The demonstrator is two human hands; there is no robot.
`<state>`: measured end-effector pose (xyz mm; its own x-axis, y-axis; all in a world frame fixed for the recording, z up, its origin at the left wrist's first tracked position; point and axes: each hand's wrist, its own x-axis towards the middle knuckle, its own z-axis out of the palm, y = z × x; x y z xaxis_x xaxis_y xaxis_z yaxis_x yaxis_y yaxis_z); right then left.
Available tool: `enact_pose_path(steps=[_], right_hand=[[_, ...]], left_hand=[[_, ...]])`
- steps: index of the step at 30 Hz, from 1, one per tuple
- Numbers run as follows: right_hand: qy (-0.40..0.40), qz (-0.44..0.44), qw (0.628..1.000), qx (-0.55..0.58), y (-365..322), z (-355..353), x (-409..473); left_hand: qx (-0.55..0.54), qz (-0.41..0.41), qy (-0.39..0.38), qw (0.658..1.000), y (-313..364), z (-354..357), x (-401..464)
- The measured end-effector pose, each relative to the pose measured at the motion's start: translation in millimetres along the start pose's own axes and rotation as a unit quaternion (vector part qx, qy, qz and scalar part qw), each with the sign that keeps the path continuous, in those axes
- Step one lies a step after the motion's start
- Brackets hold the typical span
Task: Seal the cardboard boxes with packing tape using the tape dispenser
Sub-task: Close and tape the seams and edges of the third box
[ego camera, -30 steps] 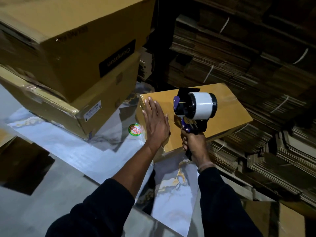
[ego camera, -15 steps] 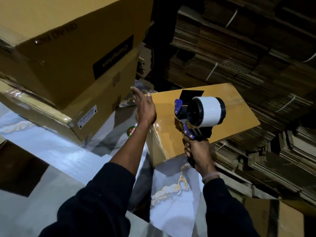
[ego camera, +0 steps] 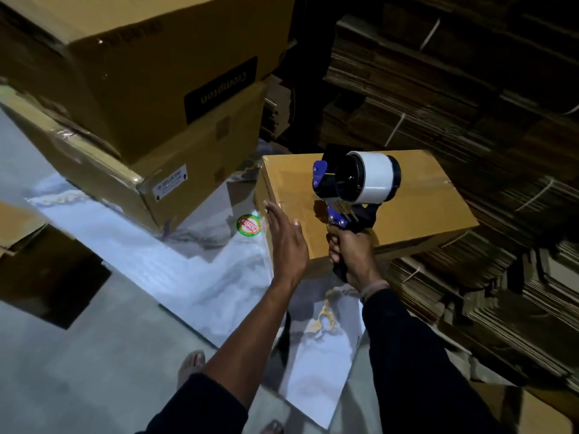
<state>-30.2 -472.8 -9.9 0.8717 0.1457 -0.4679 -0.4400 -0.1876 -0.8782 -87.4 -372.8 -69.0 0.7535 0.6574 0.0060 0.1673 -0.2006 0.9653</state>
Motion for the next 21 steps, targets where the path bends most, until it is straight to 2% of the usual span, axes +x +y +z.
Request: enact_pose_path(steps=[4, 7, 9, 11, 13, 15, 18, 21], right_hand=[[-0.014, -0.003, 1.0, -0.016, -2, -2, -4], [-0.028, -0.001, 0.999, -0.016, -5, -4, -7], [-0.034, 0.008, 0.999, 0.001, -6, -4, -7], [-0.043, 0.018, 0.999, 0.027, -6, -6, -4], [-0.058, 0.031, 0.996, 0.062, -5, -9, 0], [-0.074, 0.044, 0.991, 0.106, -5, -13, 4], [-0.085, 0.066, 0.985, 0.134, -12, -17, 9], [-0.097, 0.071, 0.983, 0.139, -15, -18, 14]], left_hand=[[-0.022, 0.023, 0.025, 0.999, -6, 8, -37], [-0.034, 0.034, 0.003, 0.999, -13, 6, -48], [0.001, 0.042, -0.026, 0.999, -12, -2, -46], [0.106, 0.102, -0.036, 0.988, -12, -10, -37], [0.255, 0.2, -0.058, 0.944, -13, -17, -22], [0.352, 0.274, -0.115, 0.888, -15, -23, -2], [0.422, 0.338, -0.188, 0.82, -19, -32, 20], [0.458, 0.368, -0.218, 0.779, -21, -36, 33]])
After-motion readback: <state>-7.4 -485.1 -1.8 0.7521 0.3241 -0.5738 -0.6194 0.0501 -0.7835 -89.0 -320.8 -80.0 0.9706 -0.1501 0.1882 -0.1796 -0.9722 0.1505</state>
